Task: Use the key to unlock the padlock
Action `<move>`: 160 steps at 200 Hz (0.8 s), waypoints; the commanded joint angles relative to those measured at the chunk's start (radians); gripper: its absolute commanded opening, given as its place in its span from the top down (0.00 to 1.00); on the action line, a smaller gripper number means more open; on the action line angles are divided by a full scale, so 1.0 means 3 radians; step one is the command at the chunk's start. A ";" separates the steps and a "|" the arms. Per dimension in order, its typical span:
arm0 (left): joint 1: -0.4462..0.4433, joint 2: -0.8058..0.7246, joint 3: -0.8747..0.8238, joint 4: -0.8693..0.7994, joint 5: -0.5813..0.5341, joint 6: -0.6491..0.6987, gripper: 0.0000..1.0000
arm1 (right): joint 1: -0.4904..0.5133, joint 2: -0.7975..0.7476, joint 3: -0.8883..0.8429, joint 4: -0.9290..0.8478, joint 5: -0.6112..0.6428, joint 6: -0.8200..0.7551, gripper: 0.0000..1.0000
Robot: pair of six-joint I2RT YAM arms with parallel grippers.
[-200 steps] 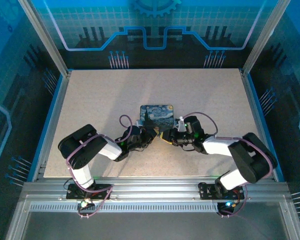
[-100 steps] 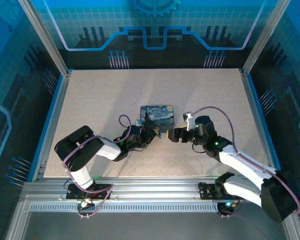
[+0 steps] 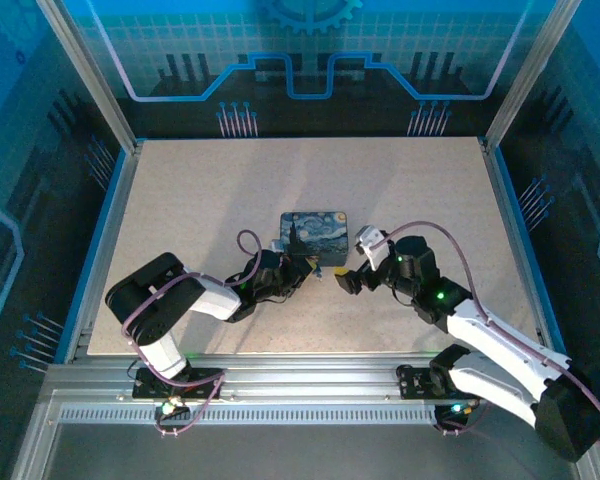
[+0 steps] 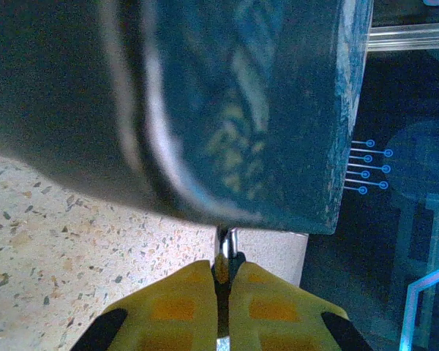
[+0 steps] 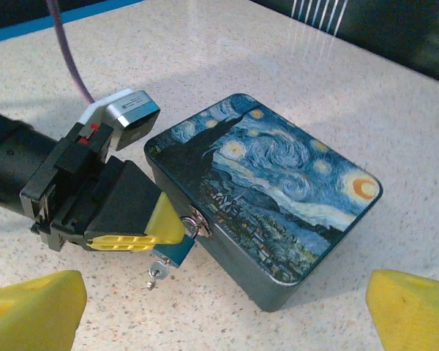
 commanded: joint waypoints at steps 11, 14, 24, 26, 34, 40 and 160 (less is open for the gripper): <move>-0.0023 -0.0155 0.0015 -0.0033 -0.0070 0.0099 0.97 | 0.0171 -0.0089 -0.0247 0.0311 0.0161 -0.0672 0.01; -0.0020 -0.0153 0.0017 -0.0036 -0.0073 0.0102 0.97 | 0.0188 -0.0098 -0.0265 0.0315 0.0177 -0.0705 0.01; -0.0020 -0.0161 0.0017 -0.0049 -0.0075 0.0097 0.98 | 0.0234 -0.0095 -0.0304 0.0333 0.0250 -0.0803 0.01; -0.0022 -0.0161 0.0019 -0.0052 -0.0077 0.0093 0.98 | 0.0245 -0.0095 -0.0311 0.0337 0.0270 -0.0820 0.01; -0.0024 -0.0166 0.0019 -0.0066 -0.0085 0.0085 0.98 | 0.0281 -0.0080 -0.0327 0.0338 0.0336 -0.0896 0.01; -0.0023 -0.0166 0.0024 -0.0066 -0.0088 0.0083 0.98 | 0.0306 -0.0067 -0.0332 0.0338 0.0389 -0.0946 0.01; -0.0029 -0.0100 0.0075 -0.0019 -0.0037 0.0003 0.98 | 0.0856 0.0356 -0.0443 0.0528 0.1137 -0.1609 0.00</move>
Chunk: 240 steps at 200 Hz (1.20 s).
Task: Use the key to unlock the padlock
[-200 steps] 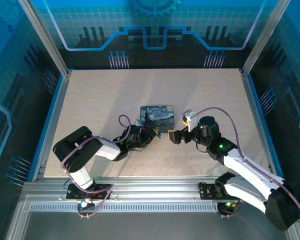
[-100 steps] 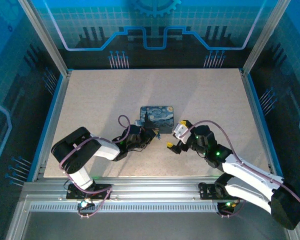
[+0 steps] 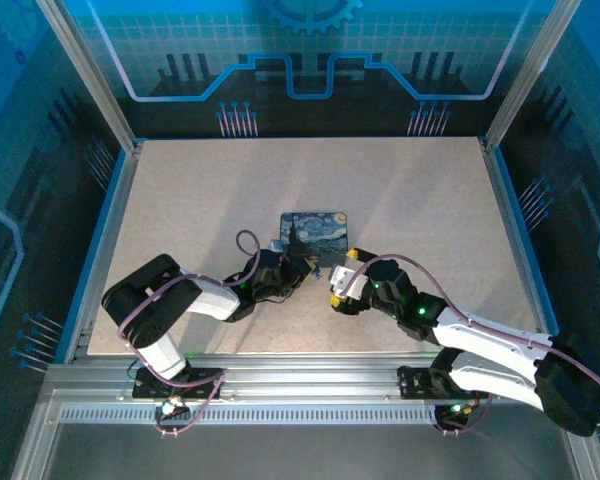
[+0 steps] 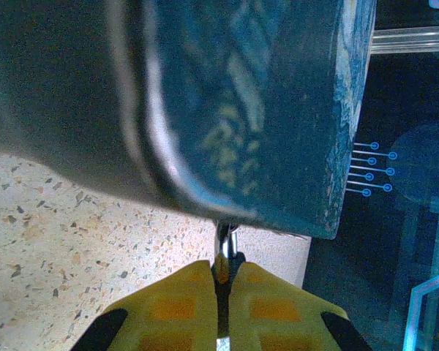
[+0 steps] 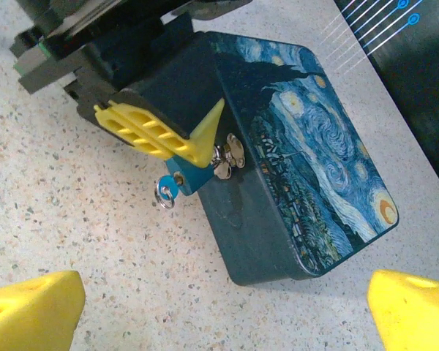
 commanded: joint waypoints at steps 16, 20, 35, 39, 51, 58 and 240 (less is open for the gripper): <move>-0.0029 -0.0027 0.0073 0.0112 -0.0009 0.0007 0.98 | 0.0094 0.0125 -0.0087 0.0261 0.0177 -0.0191 0.01; -0.0031 -0.0027 0.0072 0.0114 -0.0011 0.0003 0.98 | 0.0099 0.0156 -0.0089 0.0271 0.0181 -0.0206 0.01; -0.0029 -0.0032 0.0065 0.0113 -0.0019 -0.0007 0.99 | 0.0129 0.0262 -0.0081 0.0324 0.0226 -0.0249 0.01; -0.0031 -0.0035 0.0062 0.0115 -0.0024 -0.0011 0.99 | 0.0137 0.0290 -0.0081 0.0386 0.0238 -0.0258 0.01; -0.0029 -0.0032 0.0059 0.0121 -0.0022 -0.0014 0.99 | 0.0162 0.0368 -0.0090 0.0487 0.0262 -0.0297 0.02; -0.0030 -0.0032 0.0064 0.0125 -0.0017 -0.0021 0.98 | 0.0178 0.0419 -0.0101 0.0562 0.0279 -0.0322 0.02; -0.0027 0.0033 0.0120 0.0191 -0.0017 -0.0195 0.99 | 0.0360 0.1443 0.0214 0.1330 0.0359 -0.0585 0.53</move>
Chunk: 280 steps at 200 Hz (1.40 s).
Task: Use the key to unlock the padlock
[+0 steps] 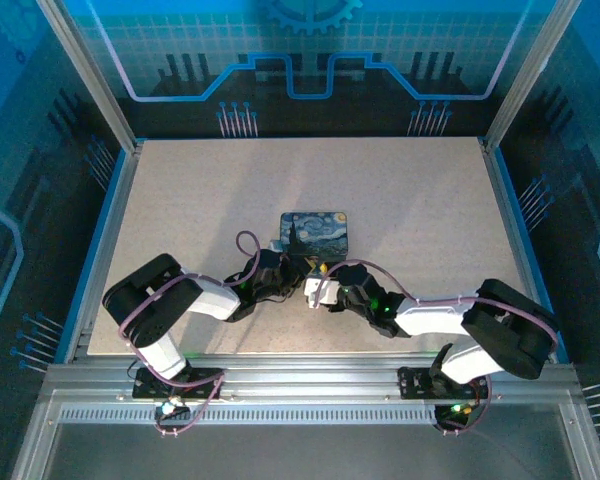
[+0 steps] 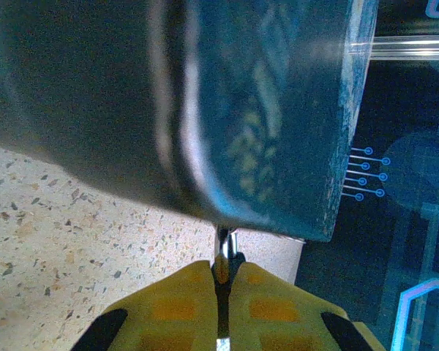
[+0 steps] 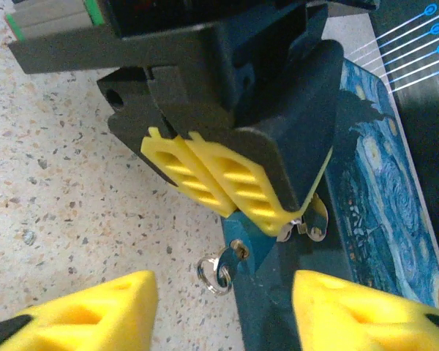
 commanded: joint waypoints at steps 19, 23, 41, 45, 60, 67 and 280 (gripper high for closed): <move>-0.0028 0.0014 0.0123 0.0153 -0.0012 -0.0079 0.99 | 0.0048 0.0062 0.0087 0.0160 0.0060 0.0006 0.57; -0.0030 0.0014 0.0124 0.0147 -0.0012 -0.0080 0.99 | 0.0051 0.0068 0.0087 0.0160 0.0063 0.0006 0.58; -0.0028 0.0001 0.0119 0.0139 -0.0021 -0.0084 0.99 | 0.0049 0.0083 0.0097 0.0160 0.0083 0.0006 0.61; -0.0030 0.0000 0.0119 0.0136 -0.0022 -0.0085 0.99 | 0.0047 0.0084 0.0103 0.0157 0.0087 0.0001 0.63; -0.0028 -0.0007 0.0119 0.0120 -0.0024 -0.0078 0.99 | 0.0048 0.0090 0.0104 0.0163 0.0112 0.0007 0.65; -0.0030 -0.0007 0.0120 0.0116 -0.0022 -0.0078 0.99 | 0.0051 0.0088 0.0105 0.0170 0.0123 0.0010 0.65; -0.0028 0.0013 0.0101 0.0175 -0.0001 -0.0091 0.99 | 0.0052 0.0216 0.0225 0.0207 0.0335 0.0104 0.93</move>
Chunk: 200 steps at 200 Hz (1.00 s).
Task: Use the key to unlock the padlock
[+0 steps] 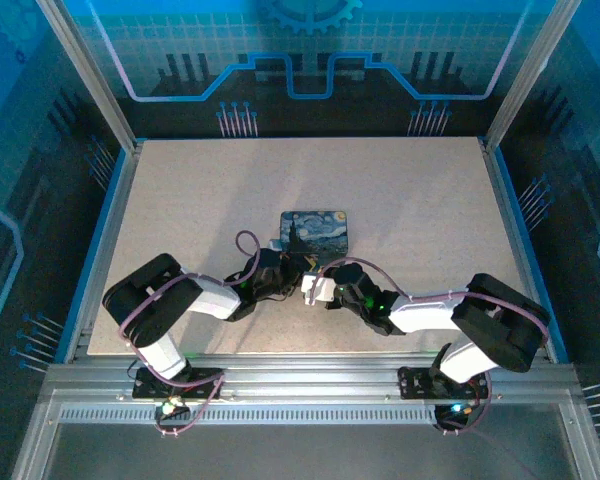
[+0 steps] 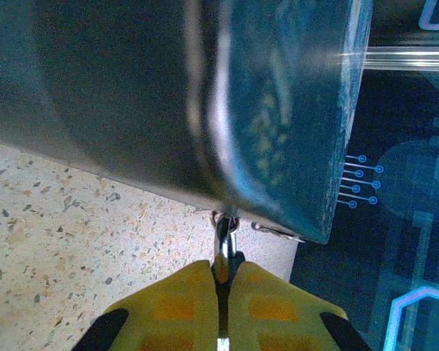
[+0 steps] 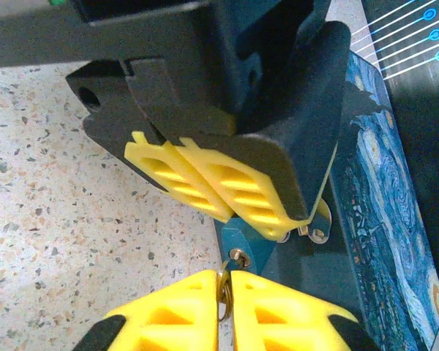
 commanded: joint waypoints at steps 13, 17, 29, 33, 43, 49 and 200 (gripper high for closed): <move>-0.0030 0.0013 0.0071 0.0169 0.0036 -0.0011 0.99 | 0.0037 0.0034 0.0151 0.0147 0.0190 0.0155 0.99; -0.0027 0.0013 0.0069 0.0172 0.0033 -0.0007 0.99 | 0.0037 0.0031 0.0160 0.0147 0.0207 0.0166 1.00; -0.0029 0.0017 0.0056 0.0171 0.0027 -0.0019 0.99 | 0.0037 0.0023 0.0201 0.0124 0.0268 0.0252 1.00; -0.0031 0.0019 0.0053 0.0173 0.0025 -0.0020 0.99 | 0.0037 0.0016 0.0219 0.0109 0.0291 0.0295 1.00; -0.0030 0.0024 0.0050 0.0174 0.0023 -0.0018 0.99 | 0.0035 -0.0016 0.0253 0.0059 0.0288 0.0372 1.00; -0.0030 0.0026 0.0045 0.0174 0.0024 -0.0025 0.99 | 0.0037 -0.0034 0.0268 0.0034 0.0276 0.0425 1.00; -0.0030 0.0085 0.0004 0.0211 0.0028 -0.0026 0.99 | -0.0289 0.0033 0.0134 0.0408 -0.0378 0.2575 1.00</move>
